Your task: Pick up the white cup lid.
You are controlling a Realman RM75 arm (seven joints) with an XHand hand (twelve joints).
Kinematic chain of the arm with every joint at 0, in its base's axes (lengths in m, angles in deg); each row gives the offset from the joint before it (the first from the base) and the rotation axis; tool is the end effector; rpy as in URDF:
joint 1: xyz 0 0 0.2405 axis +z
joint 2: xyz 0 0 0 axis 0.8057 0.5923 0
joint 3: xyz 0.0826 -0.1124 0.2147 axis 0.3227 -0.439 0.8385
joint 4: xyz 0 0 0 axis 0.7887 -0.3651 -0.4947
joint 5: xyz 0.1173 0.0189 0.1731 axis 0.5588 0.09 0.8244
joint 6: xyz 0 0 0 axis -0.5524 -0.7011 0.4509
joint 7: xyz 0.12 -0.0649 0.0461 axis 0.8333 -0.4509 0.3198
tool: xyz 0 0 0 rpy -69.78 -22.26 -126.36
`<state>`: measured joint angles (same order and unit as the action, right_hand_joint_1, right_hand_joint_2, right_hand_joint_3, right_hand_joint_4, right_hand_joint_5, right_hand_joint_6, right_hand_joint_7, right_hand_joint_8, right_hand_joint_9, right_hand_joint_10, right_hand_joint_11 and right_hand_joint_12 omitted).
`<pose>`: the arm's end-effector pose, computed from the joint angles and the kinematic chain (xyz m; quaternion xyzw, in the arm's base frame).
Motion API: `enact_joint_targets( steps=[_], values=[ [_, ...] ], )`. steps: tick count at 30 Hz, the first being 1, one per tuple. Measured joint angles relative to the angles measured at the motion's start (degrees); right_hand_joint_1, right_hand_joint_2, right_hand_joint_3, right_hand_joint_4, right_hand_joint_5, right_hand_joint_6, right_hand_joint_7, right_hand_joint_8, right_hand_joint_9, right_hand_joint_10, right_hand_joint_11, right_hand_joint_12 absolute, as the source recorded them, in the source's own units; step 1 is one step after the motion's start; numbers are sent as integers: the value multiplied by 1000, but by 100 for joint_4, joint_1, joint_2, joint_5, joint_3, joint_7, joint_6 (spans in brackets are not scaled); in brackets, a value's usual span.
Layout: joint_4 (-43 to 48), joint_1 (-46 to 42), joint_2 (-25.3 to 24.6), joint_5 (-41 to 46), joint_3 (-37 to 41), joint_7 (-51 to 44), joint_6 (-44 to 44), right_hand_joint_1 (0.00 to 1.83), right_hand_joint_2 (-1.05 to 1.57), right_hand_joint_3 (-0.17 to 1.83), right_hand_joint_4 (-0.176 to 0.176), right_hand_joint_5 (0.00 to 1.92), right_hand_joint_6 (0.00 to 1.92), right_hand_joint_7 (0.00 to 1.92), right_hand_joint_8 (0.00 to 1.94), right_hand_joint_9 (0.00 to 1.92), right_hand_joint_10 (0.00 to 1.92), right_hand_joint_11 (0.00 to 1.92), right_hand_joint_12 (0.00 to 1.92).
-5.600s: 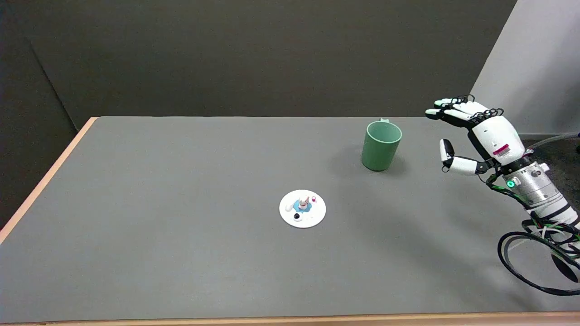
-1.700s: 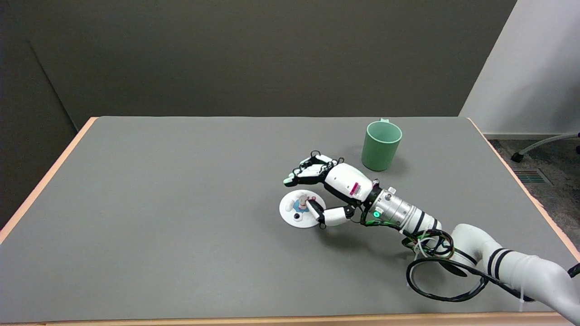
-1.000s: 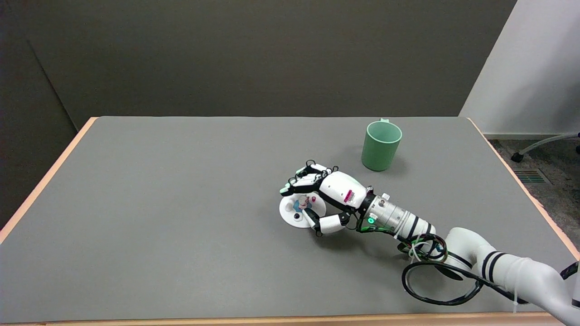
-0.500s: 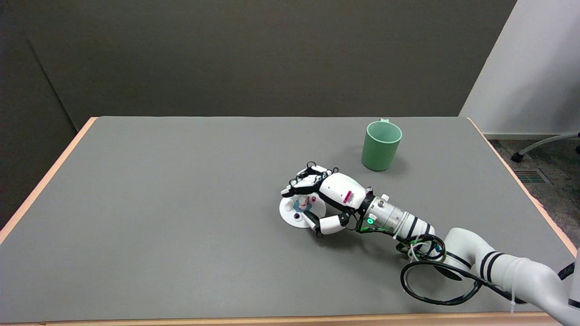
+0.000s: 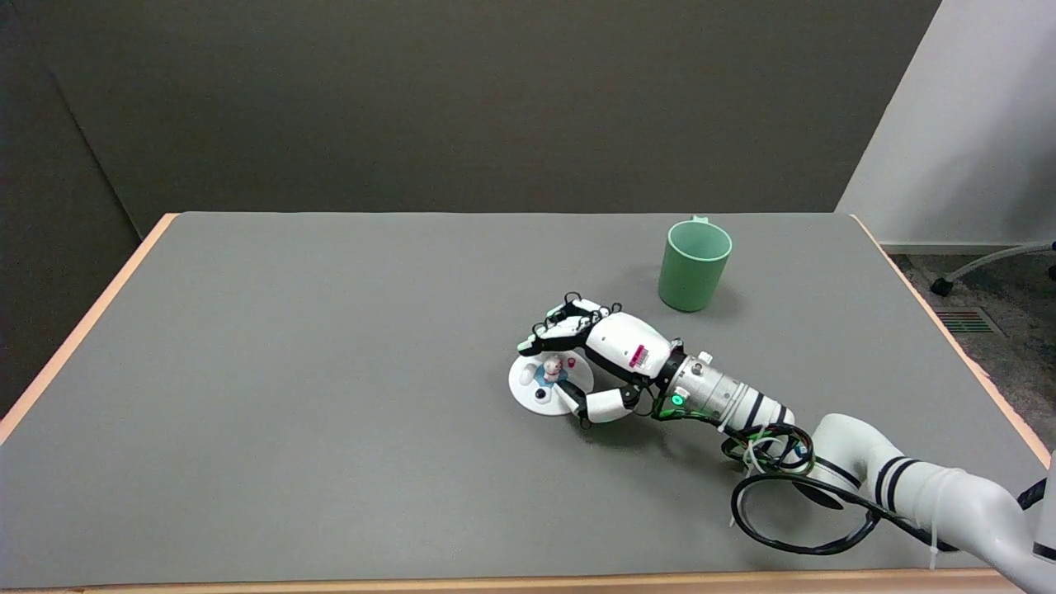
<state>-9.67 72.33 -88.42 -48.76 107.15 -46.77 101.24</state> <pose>-0.3373 -0.3411 0.3094 0.8592 -0.1474 0.1150 0.4762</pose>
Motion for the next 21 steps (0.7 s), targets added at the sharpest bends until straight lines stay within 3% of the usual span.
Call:
enact_joint_targets(
  steps=[2, 13, 15, 18, 21],
  values=[
    [16, 5, 0, -1, 5, 0, 0, 811, 896, 846, 25, 651, 201, 610, 196, 517, 183, 78, 762],
    [85, 12, 4, -3, 25, 0, 2, 847, 964, 705, 24, 672, 212, 688, 221, 559, 225, 68, 770],
    [89, 12, 4, -3, 24, 0, 4, 865, 860, 880, 22, 701, 171, 698, 220, 532, 285, 50, 788],
    [89, 12, 5, -3, 21, 0, 25, 866, 878, 845, 18, 718, 185, 663, 296, 479, 380, 3, 849],
    [86, 8, 6, -3, 13, 3, 25, 888, 976, 673, 9, 701, 252, 648, 350, 461, 426, -1, 818]
  ],
)
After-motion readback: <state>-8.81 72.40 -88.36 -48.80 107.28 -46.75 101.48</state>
